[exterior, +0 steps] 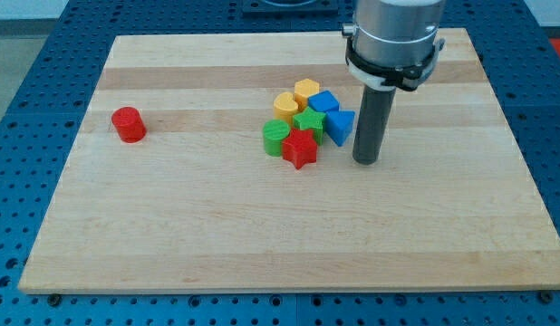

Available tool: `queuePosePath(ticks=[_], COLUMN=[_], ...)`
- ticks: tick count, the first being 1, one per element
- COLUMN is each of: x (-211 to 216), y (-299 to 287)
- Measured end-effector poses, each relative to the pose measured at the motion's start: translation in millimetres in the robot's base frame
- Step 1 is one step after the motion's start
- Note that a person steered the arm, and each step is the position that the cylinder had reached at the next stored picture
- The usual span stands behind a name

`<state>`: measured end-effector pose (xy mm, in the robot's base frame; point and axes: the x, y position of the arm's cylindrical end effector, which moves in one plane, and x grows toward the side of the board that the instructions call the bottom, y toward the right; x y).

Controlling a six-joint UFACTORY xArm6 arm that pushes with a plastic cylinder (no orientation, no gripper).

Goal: Push group of blocks a bit up

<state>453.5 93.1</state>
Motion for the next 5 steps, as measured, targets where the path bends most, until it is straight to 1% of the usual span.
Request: queuePosePath(ticks=[1, 2, 5], x=[-3.5, -3.5, -18.5], y=[-1.1, -16.6, -88.2])
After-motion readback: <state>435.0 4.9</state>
